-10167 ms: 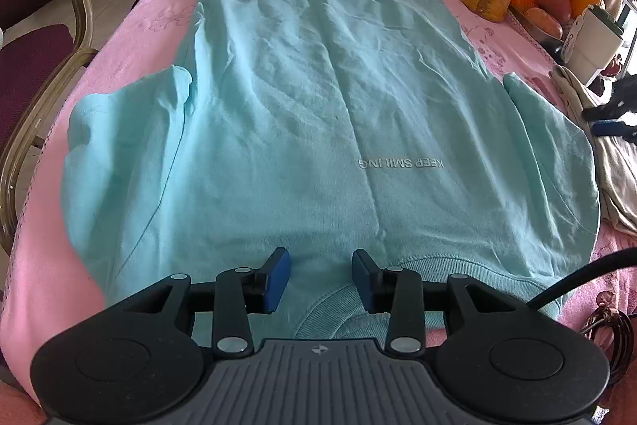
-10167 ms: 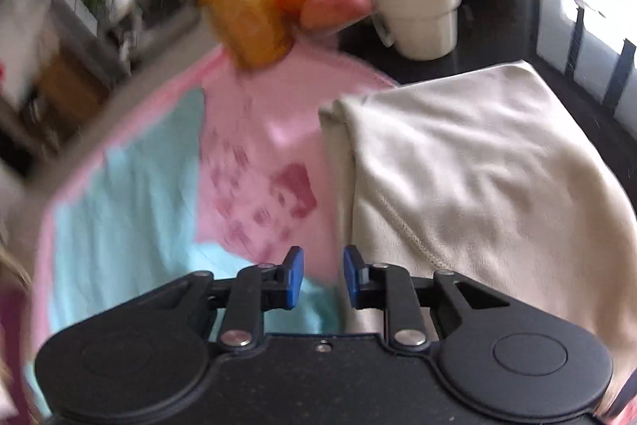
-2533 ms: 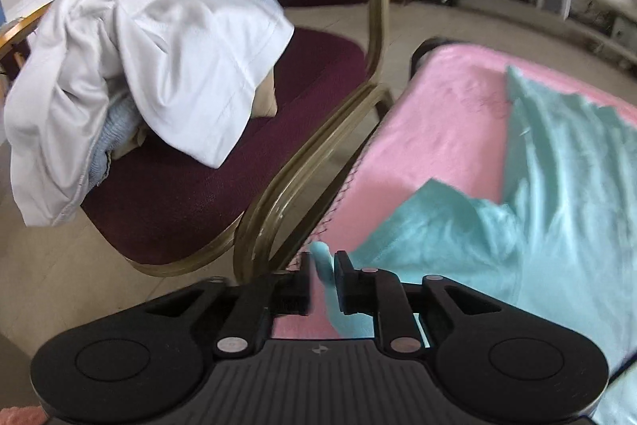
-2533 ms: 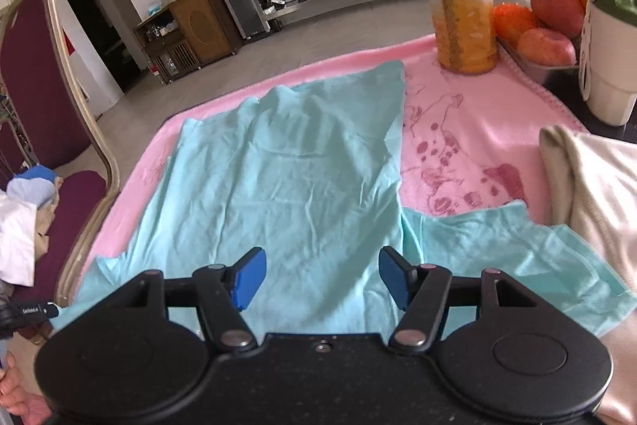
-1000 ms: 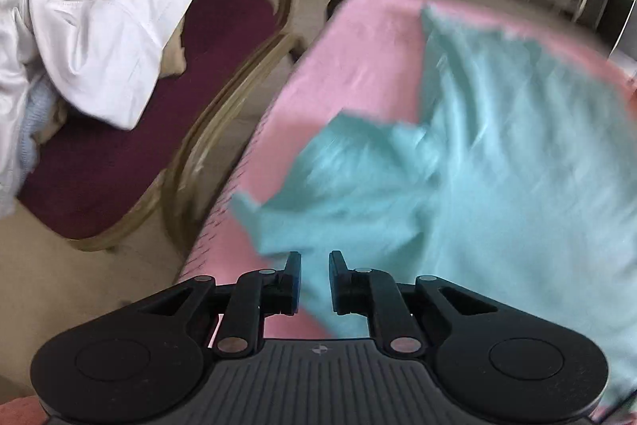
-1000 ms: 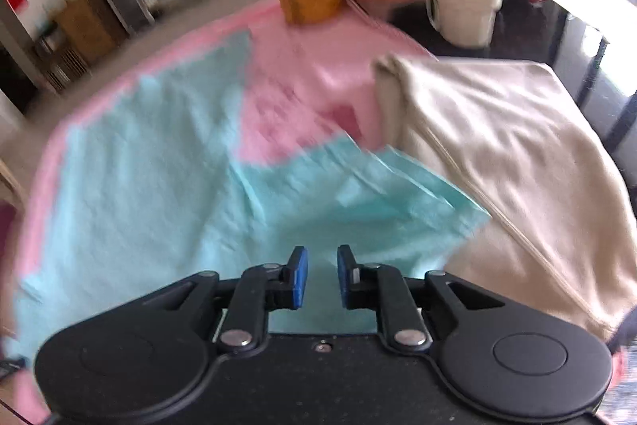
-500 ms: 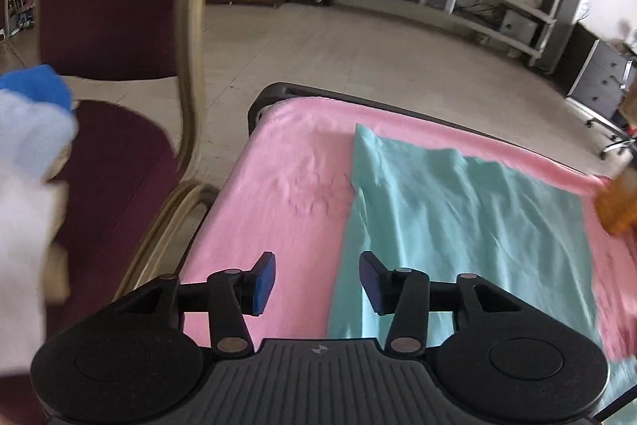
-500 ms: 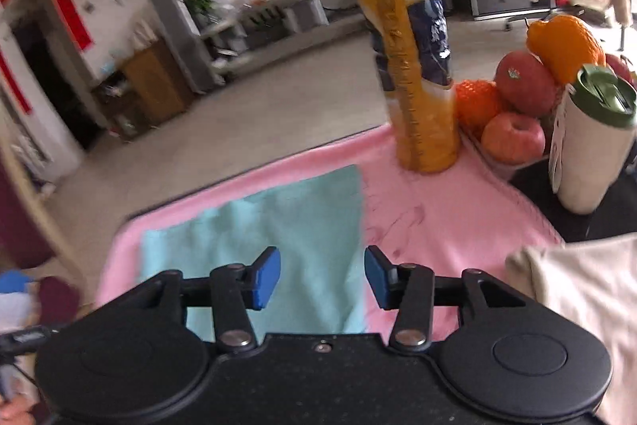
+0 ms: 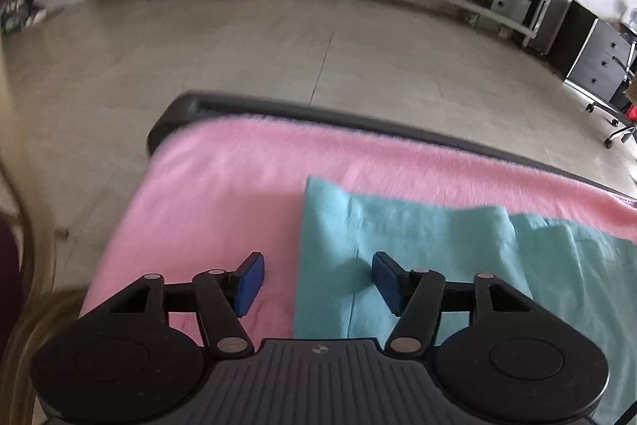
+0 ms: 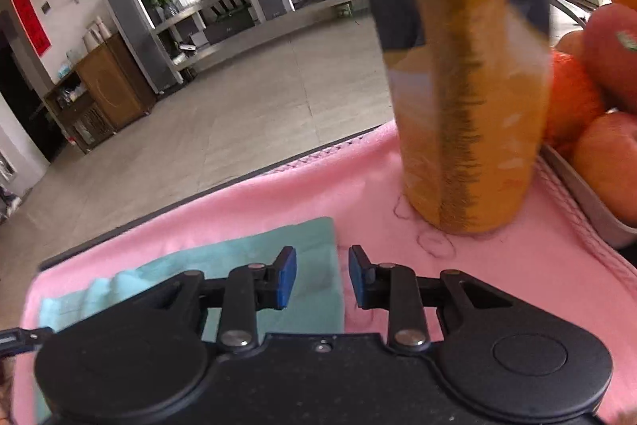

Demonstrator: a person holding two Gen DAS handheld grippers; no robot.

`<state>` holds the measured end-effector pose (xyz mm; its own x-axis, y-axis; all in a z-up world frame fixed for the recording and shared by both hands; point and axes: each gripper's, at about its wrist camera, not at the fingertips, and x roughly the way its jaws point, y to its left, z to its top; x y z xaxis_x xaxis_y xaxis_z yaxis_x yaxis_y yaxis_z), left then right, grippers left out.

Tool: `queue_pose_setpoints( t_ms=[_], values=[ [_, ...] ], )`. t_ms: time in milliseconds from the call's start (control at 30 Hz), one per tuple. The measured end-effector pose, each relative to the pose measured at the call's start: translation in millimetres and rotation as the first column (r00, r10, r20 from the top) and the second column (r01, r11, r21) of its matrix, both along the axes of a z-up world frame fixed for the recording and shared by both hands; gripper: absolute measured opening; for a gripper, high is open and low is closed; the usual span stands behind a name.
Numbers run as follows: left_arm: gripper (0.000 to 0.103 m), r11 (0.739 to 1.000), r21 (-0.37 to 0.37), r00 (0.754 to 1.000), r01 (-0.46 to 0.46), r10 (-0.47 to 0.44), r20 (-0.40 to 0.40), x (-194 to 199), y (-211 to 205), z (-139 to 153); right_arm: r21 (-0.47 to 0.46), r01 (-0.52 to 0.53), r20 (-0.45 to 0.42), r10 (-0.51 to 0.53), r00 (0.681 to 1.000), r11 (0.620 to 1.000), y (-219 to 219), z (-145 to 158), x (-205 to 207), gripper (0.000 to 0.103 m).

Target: Fold clothes

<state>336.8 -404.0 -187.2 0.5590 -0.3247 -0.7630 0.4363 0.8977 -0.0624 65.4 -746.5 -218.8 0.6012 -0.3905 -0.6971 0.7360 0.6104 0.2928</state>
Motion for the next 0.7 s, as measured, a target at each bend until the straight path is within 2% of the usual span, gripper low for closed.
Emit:
queue_pose_setpoints(
  t_ms=[67,100,133,167,267,333,367,633,667,700],
  values=[
    [0.045,1.000,0.026,0.998,0.012,-0.013,0.057,-2,-7,-3,-0.078,0.003,-0.008,-0.004,1.000,0.997,6,0,5,0.029],
    [0.021,0.999,0.046,0.995,0.028,-0.032,0.092,-5,-11,-3,-0.129,0.004,-0.010,-0.005,1.000,0.992,11,1,7,0.023],
    [0.005,0.997,0.060,0.992,0.045,-0.052,0.112,-7,-14,-3,-0.180,0.004,-0.013,-0.006,1.000,0.984,17,2,9,0.011],
    [0.003,0.996,0.084,0.989,0.035,-0.047,0.142,-9,-17,-1,-0.231,0.004,-0.015,-0.007,1.000,0.973,22,4,10,0.002],
    [0.003,0.989,0.151,0.960,0.008,-0.050,0.275,-21,-24,5,-0.378,0.003,-0.021,-0.012,1.000,0.926,37,8,15,0.002],
    [0.003,0.978,0.206,0.941,-0.007,-0.063,0.331,-23,-30,1,-0.450,0.011,-0.022,-0.024,0.999,0.893,44,13,17,0.002],
    [0.003,0.976,0.219,0.940,-0.011,-0.065,0.334,-24,-31,0,-0.469,0.008,-0.036,-0.029,0.999,0.883,46,12,19,0.002],
    [0.000,0.953,0.300,0.943,-0.032,-0.070,0.325,-32,-36,1,-0.466,-0.063,-0.259,-0.068,0.964,0.883,45,-29,43,0.003],
    [0.002,0.950,0.310,0.943,-0.035,-0.071,0.324,-33,-36,1,-0.467,-0.068,-0.266,-0.066,0.962,0.882,48,-26,42,0.006],
    [0.011,0.947,0.320,0.944,-0.038,-0.072,0.323,-34,-37,1,-0.468,-0.074,-0.274,-0.065,0.960,0.880,52,-24,41,0.007]
  ],
)
